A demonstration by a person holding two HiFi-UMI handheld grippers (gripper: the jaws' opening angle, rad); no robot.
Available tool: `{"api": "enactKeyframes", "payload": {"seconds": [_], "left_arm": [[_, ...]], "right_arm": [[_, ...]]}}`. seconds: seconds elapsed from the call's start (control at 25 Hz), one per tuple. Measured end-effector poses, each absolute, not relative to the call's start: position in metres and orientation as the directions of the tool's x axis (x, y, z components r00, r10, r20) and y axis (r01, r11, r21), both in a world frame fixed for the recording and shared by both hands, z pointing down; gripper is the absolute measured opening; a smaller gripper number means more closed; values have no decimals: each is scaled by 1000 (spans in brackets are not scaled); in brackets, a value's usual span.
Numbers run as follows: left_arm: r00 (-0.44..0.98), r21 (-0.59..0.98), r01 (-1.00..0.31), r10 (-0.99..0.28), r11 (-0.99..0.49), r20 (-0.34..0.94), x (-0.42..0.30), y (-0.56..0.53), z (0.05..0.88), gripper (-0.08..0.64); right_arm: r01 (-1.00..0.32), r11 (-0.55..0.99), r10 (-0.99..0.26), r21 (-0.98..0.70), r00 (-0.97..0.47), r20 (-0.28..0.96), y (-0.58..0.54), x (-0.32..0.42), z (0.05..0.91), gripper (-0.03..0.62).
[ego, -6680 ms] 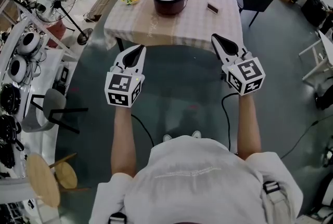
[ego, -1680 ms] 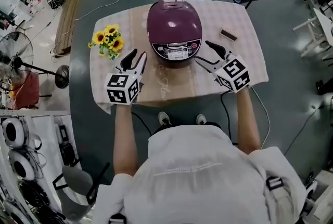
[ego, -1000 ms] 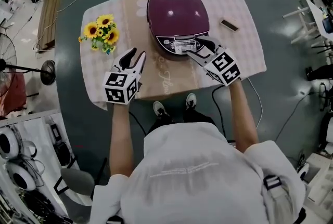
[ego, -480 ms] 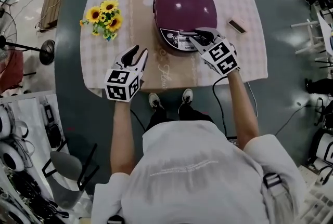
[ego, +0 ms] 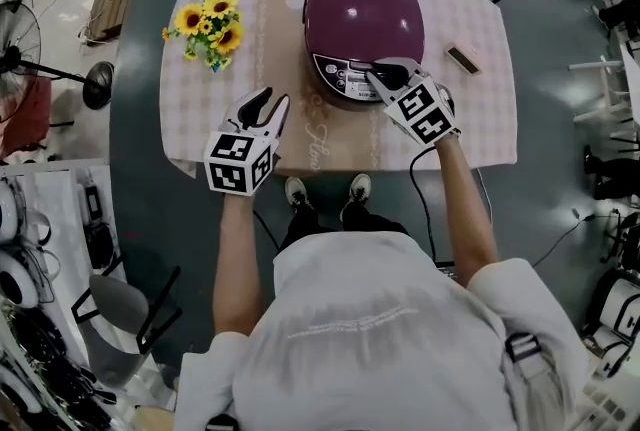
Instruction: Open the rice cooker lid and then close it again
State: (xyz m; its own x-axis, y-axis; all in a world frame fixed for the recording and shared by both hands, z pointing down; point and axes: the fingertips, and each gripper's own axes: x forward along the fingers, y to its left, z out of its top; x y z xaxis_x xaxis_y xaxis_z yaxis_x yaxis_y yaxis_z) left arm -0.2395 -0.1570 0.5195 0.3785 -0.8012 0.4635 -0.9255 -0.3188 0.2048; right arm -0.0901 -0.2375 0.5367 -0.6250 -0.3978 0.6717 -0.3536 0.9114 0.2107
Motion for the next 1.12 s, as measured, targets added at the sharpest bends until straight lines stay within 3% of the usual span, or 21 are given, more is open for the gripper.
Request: {"api": "enactKeyframes", "payload": {"seconds": [0.36, 0.64, 1.12], "left_arm": [[359, 197, -933, -805, -301, 473, -243, -153, 520, 137], [360, 197, -933, -800, -302, 479, -242, -152, 520, 137], [383, 197, -924, -790, -328, 479, -230, -151, 520, 137]], "right_arm": [[-428, 898, -394, 103, -678, 621, -245, -85, 540, 54], [-473, 866, -471, 164, -658, 588, -244, -85, 540, 54], [-495, 851, -496, 173, -653, 572, -242, -88, 537, 54]]}}
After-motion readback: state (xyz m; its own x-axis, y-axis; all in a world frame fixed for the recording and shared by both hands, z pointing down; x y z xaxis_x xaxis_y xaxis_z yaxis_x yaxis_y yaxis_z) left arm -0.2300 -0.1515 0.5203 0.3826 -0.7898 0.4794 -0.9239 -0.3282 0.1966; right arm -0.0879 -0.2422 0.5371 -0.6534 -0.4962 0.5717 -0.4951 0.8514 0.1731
